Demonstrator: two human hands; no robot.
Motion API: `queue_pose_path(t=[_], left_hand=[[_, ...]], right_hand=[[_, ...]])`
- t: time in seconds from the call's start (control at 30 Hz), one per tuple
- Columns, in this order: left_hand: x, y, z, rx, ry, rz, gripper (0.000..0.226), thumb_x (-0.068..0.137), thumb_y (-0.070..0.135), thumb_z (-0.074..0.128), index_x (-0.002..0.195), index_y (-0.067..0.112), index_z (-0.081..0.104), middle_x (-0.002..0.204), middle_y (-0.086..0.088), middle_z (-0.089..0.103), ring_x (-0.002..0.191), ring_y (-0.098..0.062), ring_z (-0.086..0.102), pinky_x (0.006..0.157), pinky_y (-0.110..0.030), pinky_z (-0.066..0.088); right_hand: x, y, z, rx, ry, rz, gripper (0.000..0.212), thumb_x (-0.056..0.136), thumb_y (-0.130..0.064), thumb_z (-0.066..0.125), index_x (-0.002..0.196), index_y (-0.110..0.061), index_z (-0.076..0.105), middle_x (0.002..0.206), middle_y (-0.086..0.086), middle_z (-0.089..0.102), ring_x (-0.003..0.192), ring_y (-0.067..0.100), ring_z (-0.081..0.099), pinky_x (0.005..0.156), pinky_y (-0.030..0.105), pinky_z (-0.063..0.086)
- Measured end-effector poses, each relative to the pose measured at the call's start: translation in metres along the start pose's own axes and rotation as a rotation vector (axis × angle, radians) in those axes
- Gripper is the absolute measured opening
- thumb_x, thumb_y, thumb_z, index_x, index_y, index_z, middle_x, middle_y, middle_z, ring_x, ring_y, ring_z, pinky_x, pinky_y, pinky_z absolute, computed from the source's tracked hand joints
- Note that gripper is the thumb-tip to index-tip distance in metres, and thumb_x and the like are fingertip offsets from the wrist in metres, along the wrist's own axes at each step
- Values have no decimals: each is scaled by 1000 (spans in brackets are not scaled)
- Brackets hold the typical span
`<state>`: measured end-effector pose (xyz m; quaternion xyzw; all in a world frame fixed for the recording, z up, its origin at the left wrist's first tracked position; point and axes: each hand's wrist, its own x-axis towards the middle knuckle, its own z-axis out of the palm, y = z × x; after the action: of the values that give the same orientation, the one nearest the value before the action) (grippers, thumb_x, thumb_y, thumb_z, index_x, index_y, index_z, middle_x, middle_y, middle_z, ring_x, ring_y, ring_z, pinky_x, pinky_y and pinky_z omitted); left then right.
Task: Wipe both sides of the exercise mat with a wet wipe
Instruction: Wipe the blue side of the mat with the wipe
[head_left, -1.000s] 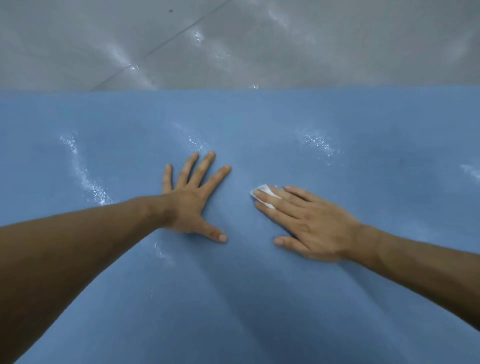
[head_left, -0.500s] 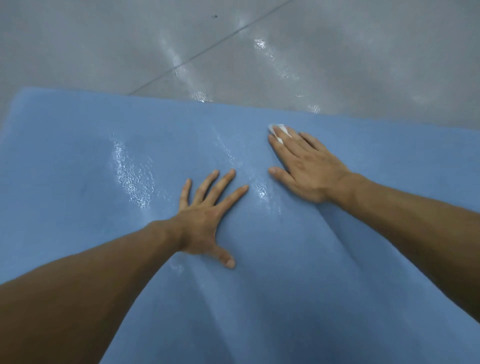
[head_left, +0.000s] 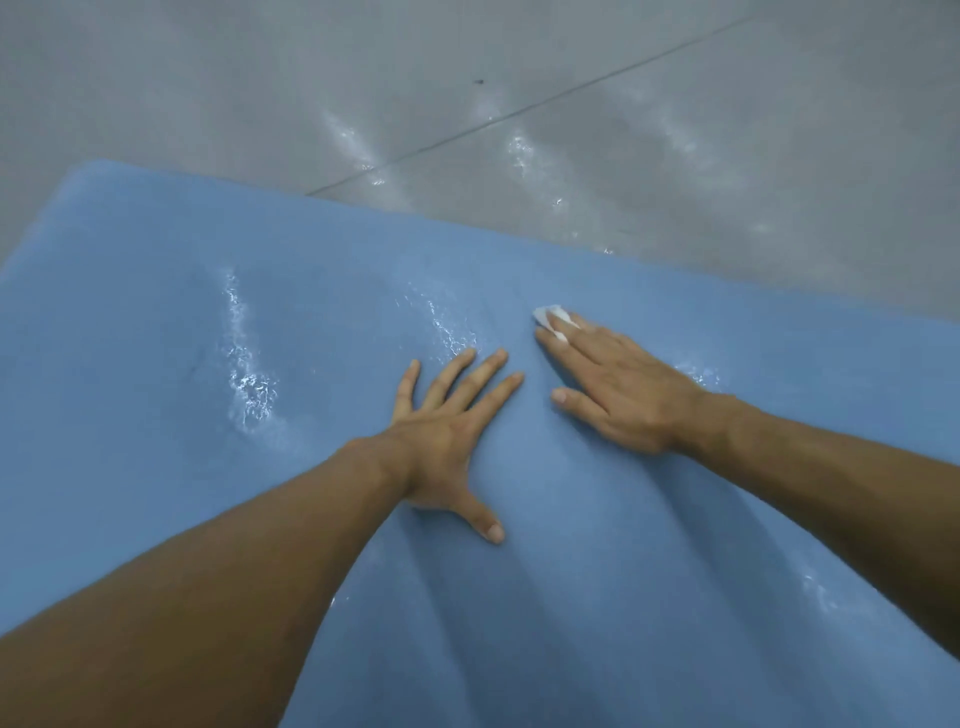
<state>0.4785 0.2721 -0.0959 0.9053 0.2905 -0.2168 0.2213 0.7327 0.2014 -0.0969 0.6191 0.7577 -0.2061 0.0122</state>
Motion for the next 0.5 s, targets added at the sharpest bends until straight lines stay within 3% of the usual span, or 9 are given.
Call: queue_pose_path(t=[0.13,0.3,0.5], left_hand=[[0,2,6,-6,66,-4,162,45,98,68,155,36,-33,156,20,-47,142,-6,-46,115,-59,-28],[1,13,22,4,288,-90,131,60,108,32,160,40,-18,164,17,-36,150,-4,-33,122,-59,-16],[2,13,33,72,445,-85,88,89,87,14,163,43,-6,170,14,-22,156,-8,-20,125,-58,-6]], right_hand=[[-52,-33,25,5,-35,-89,76,105,-64,13,167,-21,4,175,-6,-6,159,8,-10,130,37,7],[-104,-53,43,-62,-24,-179,67,111,-55,21,167,-19,14,175,-7,2,160,11,0,129,31,5],[-86,13,38,-133,129,196,66,109,-50,16,168,-21,7,175,-8,0,160,8,-2,128,38,8]])
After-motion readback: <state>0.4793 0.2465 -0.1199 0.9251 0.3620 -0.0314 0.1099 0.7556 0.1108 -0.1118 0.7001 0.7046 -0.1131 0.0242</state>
